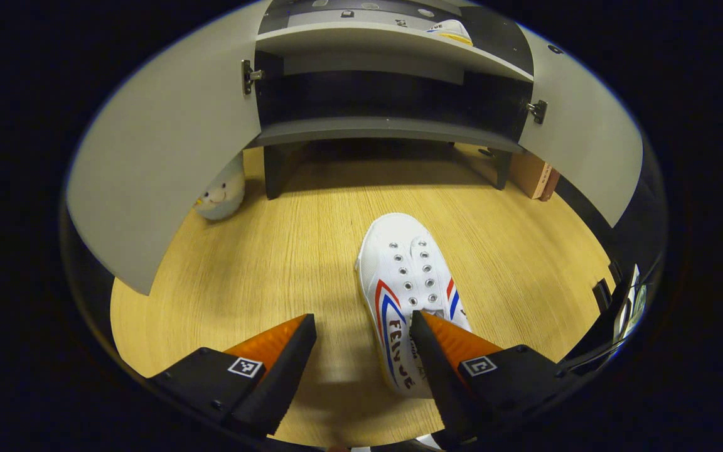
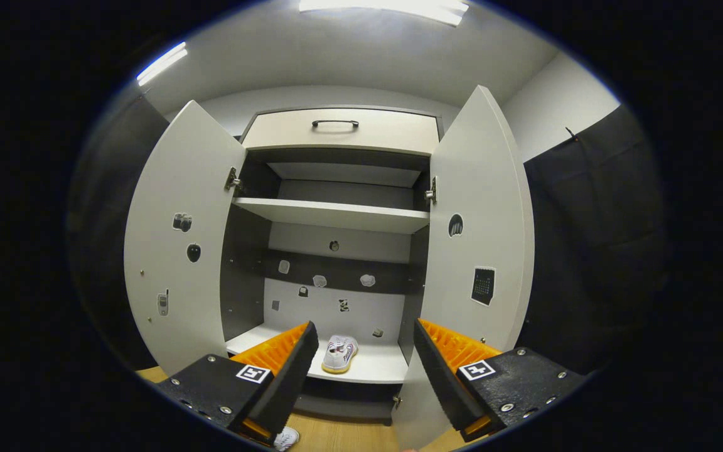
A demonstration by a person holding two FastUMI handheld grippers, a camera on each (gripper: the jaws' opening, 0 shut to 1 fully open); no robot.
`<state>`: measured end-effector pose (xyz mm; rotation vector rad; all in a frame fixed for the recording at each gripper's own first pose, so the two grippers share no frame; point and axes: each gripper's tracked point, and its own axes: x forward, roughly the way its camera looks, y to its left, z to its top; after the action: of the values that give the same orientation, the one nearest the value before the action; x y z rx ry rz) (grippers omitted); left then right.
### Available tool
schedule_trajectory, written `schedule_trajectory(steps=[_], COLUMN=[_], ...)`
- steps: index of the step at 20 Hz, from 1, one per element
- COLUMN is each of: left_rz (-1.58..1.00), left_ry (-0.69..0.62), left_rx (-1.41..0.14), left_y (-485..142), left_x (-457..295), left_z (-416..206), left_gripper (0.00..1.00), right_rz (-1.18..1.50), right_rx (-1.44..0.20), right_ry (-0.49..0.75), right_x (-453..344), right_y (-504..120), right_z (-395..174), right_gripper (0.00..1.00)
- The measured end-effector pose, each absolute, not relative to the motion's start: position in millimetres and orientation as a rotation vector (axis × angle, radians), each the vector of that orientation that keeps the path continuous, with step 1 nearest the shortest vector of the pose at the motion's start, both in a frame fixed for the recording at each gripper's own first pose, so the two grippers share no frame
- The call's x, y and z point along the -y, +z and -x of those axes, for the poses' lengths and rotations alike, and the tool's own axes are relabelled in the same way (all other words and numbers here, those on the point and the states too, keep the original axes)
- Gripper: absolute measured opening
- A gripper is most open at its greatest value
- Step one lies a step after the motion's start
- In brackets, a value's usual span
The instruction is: Grab one shoe with the right hand and put it into the shoe cabinet, grab the other shoe with the left hand and put it into the shoe cabinet; then close the right door with the right hand and the left door with the left hand.
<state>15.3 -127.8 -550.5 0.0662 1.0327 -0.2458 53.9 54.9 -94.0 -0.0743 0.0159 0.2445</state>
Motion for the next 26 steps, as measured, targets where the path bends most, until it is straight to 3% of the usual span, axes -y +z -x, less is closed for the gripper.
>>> schedule_trajectory(steps=[7,10,12,13,16,17,18,19,26], left_rz=[0.003,0.004,0.003,-0.027,-0.043,-0.012,0.052,0.096,0.12], left_ry=[-0.213,-0.272,-0.303,-0.303,-0.276,-0.23,-0.198,-0.202,-0.236], left_rx=[-1.142,-1.157,-1.168,-1.176,-1.197,-1.204,-1.218,-1.215,-1.147], left_y=[-569.8,-570.6,-570.8,-572.5,-573.6,-572.4,-570.9,-567.8,-555.5], left_x=[125.8,138.2,150.8,151.1,147.3,144.2,147.3,153.3,145.9], left_z=[-7.5,-8.1,-5.9,-5.1,-7.0,-8.9,-6.5,-10.0,-25.2], left_gripper=[0.99,0.98,0.66,0.43,0.36,0.22,0.2,0.07,0.07], right_rz=[0.047,0.054,0.056,0.059,0.066,0.065,0.067,0.071,0.066], right_rx=[-0.064,-0.075,-0.083,-0.087,-0.095,-0.1,-0.103,-0.102,-0.066], right_ry=[0.238,0.232,0.236,0.24,0.252,0.261,0.268,0.271,0.272], right_x=[-55.6,-54.3,-55.8,-56.3,-58.2,-60.4,-61.9,-62.0,-62.6], right_y=[-104.1,-107.1,-108.3,-108.6,-110.3,-110.8,-111.4,-110.2,-103.2], right_z=[-51.9,-51.3,-50.1,-49.4,-48.5,-47.3,-46.8,-45.9,-47.2], right_gripper=[0.94,0.94,0.94,0.94,0.94,0.94,0.94,0.94,0.94])
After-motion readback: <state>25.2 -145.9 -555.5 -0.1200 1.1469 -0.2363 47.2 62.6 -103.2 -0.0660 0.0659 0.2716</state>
